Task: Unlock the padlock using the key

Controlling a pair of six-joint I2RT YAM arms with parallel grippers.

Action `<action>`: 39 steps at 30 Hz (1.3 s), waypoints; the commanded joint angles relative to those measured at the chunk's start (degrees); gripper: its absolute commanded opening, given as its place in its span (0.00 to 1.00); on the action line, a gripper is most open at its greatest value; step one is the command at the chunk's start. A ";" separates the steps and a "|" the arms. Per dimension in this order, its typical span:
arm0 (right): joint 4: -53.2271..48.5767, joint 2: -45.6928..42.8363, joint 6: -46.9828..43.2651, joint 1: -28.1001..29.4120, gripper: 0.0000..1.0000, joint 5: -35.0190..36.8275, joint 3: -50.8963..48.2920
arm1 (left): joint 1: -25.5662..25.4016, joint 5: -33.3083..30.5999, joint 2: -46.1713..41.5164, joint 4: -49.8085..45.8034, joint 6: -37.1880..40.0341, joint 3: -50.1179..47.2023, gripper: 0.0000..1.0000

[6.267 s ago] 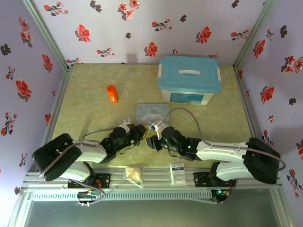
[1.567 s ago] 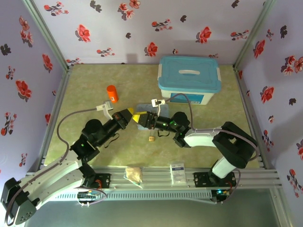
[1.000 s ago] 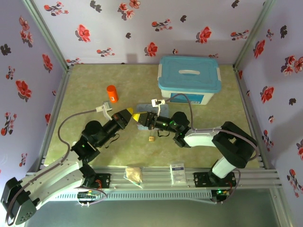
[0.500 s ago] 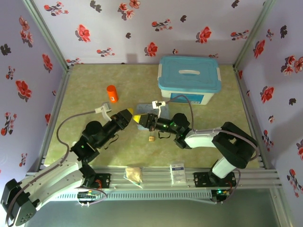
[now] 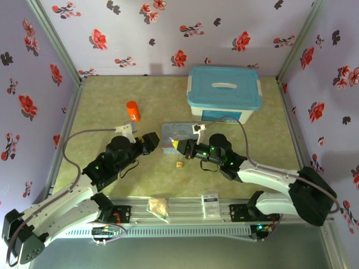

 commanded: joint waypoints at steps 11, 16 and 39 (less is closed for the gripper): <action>-31.00 -12.18 -8.27 -1.27 0.00 15.08 -1.67 | -5.68 9.87 21.80 8.12 4.66 0.65 0.59; -30.49 -16.19 -6.90 -1.25 0.00 16.91 -5.54 | -9.09 7.98 28.91 8.27 4.40 2.44 0.58; -24.97 -21.42 -5.63 -1.30 0.00 16.60 -12.19 | -11.38 6.66 47.35 3.68 4.59 11.26 0.45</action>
